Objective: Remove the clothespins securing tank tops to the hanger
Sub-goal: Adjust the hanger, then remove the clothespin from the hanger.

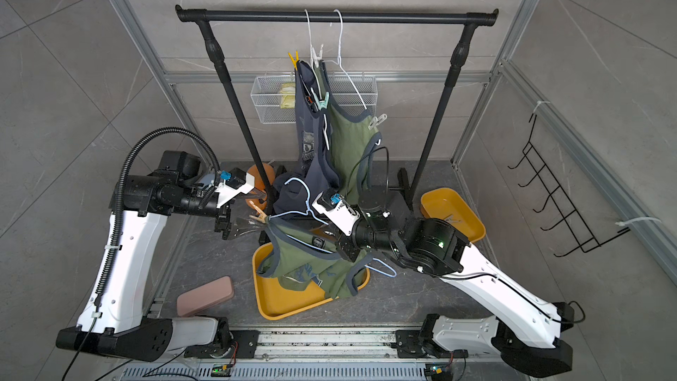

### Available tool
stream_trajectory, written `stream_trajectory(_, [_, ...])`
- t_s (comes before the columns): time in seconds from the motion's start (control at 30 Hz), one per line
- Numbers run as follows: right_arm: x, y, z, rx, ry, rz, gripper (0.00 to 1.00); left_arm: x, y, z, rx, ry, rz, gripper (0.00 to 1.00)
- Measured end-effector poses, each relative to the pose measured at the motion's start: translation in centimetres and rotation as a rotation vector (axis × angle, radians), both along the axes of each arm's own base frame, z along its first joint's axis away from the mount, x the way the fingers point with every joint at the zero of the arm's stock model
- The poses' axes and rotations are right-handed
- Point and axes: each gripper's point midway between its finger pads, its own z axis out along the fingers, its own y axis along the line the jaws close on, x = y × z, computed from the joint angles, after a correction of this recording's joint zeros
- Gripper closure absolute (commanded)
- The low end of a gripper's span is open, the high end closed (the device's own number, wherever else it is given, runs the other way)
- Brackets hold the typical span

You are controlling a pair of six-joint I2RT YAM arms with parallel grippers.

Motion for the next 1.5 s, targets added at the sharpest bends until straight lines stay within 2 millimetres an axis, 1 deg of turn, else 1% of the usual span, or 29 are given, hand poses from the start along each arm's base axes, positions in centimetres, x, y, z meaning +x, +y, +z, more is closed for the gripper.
stream_trajectory(0.13, [-0.3,-0.2,0.6,0.012,0.008,0.014,1.00,-0.6,-0.1,0.0,-0.014,-0.007,-0.021,0.12])
stream_trajectory(0.37, [0.0,-0.7,0.2,0.008,0.041,0.019,1.00,-1.7,-0.3,0.3,-0.044,-0.012,-0.050,0.26])
stream_trajectory(0.53, [0.3,-1.0,0.3,0.024,0.068,0.028,1.00,-2.1,-0.3,0.0,-0.048,-0.005,-0.060,0.27])
stream_trajectory(0.73, [0.1,-1.0,0.4,0.043,0.092,0.057,1.00,-2.2,-0.4,-0.5,-0.051,0.012,-0.065,0.27])
stream_trajectory(0.83, [0.0,-0.8,0.5,0.047,0.102,0.071,1.00,-2.2,-0.4,-0.4,-0.056,0.010,-0.067,0.31])
stream_trajectory(0.93, [0.1,-0.5,0.4,0.047,0.111,0.080,1.00,-2.2,-0.5,-0.3,-0.062,0.007,-0.070,0.39])
stream_trajectory(1.0, [0.2,-0.5,0.3,0.047,0.116,0.080,1.00,-2.2,-0.5,-0.3,-0.062,0.006,-0.071,0.48])
stream_trajectory(1.03, [0.3,-0.5,0.2,0.046,0.119,0.079,1.00,-2.2,-0.5,-0.3,-0.062,0.006,-0.071,0.53])
stream_trajectory(1.07, [0.3,-0.5,0.2,0.048,0.120,0.080,1.00,-2.2,-0.5,-0.3,-0.061,0.003,-0.072,0.61])
stream_trajectory(1.1, [0.3,-0.5,0.2,0.049,0.121,0.080,1.00,-2.2,-0.5,-0.3,-0.061,0.003,-0.071,0.71])
stream_trajectory(1.13, [0.4,-0.6,0.2,0.050,0.122,0.079,1.00,-2.1,-0.5,-0.3,-0.061,0.001,-0.072,0.78])
stream_trajectory(1.17, [0.4,-0.6,0.2,0.051,0.125,0.079,1.00,-2.1,-0.5,-0.3,-0.061,-0.006,-0.073,0.80])
stream_trajectory(1.23, [0.5,-0.8,0.1,0.047,0.135,0.078,1.00,-2.0,-0.5,-0.3,-0.061,-0.015,-0.074,0.80])
stream_trajectory(1.27, [0.5,-0.8,0.0,0.047,0.139,0.078,1.00,-1.9,-0.5,-0.3,-0.061,-0.016,-0.074,0.82])
stream_trajectory(1.37, [0.5,-0.9,0.0,0.050,0.144,0.081,1.00,-1.8,-0.5,-0.2,-0.063,-0.023,-0.073,0.81])
stream_trajectory(1.4, [0.5,-0.9,0.1,0.051,0.145,0.082,1.00,-1.8,-0.5,-0.2,-0.063,-0.026,-0.073,0.80])
stream_trajectory(1.43, [0.5,-0.9,0.1,0.052,0.146,0.082,1.00,-1.8,-0.5,-0.2,-0.064,-0.026,-0.073,0.75])
stream_trajectory(1.47, [0.5,-0.9,0.1,0.054,0.146,0.082,1.00,-1.7,-0.5,-0.2,-0.063,-0.028,-0.072,0.67])
stream_trajectory(1.5, [0.6,-1.0,0.1,0.055,0.146,0.081,1.00,-1.7,-0.5,-0.2,-0.063,-0.028,-0.071,0.65])
